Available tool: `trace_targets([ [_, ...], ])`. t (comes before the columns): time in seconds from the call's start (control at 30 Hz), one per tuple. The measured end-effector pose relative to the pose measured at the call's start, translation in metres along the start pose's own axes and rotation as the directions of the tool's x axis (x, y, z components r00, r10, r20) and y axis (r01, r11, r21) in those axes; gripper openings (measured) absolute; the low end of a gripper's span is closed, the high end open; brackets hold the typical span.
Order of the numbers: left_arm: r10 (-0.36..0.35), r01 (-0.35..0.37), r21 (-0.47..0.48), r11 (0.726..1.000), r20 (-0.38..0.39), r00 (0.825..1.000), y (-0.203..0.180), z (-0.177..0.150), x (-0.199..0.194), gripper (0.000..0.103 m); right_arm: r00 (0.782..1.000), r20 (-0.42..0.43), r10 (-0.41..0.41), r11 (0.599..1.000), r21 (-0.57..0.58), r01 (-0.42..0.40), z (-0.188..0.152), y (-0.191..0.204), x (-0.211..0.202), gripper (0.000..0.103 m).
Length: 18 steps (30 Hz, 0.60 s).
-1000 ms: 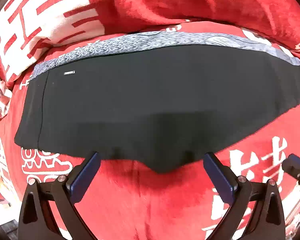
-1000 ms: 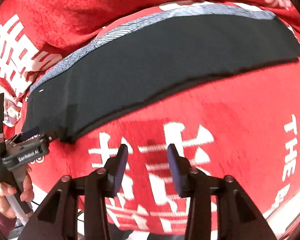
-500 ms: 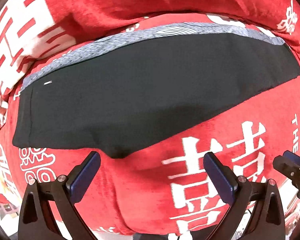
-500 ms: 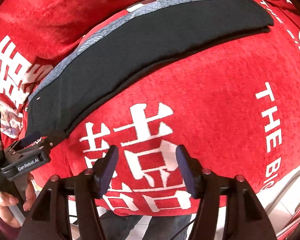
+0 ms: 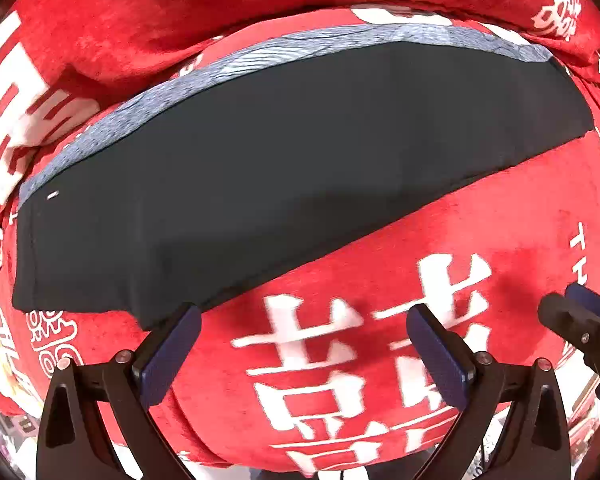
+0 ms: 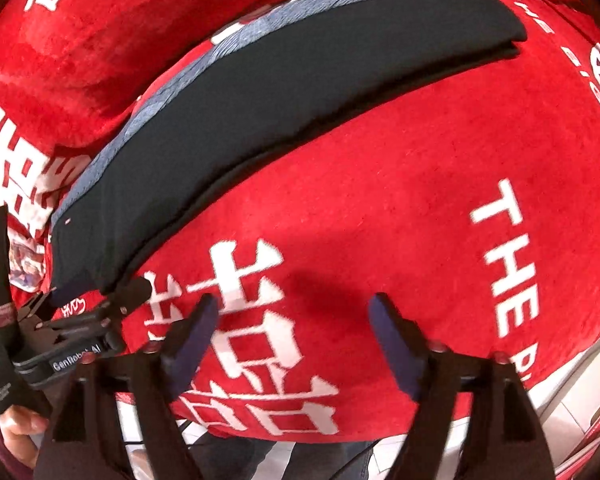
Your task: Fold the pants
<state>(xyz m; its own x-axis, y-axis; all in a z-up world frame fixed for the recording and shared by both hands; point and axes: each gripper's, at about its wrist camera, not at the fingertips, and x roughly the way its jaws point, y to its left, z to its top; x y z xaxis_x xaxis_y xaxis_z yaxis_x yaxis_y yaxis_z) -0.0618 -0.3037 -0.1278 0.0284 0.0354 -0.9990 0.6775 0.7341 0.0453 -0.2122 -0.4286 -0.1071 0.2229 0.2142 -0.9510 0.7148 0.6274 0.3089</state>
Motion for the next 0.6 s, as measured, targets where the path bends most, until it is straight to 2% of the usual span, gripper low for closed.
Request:
trace_targets([
  [0.13, -0.003, 0.003, 0.014, 1.0, -0.005, 1.0, -0.018, 0.008, -0.001, 0.103, 1.0, 0.016, -0.006, 1.0, -0.007, 0.006, 0.01, -0.01, -0.004, 0.083],
  [0.4, 0.007, -0.007, 0.023, 1.0, -0.012, 1.0, -0.039, 0.023, 0.0, 0.103, 1.0, -0.011, 0.009, 0.999, 0.031, -0.009, 0.025, -0.034, -0.001, 0.083],
  [0.6, 0.02, -0.02, -0.003, 1.0, 0.027, 0.999, -0.041, 0.047, -0.001, 0.103, 1.0, 0.001, 0.014, 0.998, 0.061, -0.014, 0.038, -0.055, -0.004, 0.083],
])
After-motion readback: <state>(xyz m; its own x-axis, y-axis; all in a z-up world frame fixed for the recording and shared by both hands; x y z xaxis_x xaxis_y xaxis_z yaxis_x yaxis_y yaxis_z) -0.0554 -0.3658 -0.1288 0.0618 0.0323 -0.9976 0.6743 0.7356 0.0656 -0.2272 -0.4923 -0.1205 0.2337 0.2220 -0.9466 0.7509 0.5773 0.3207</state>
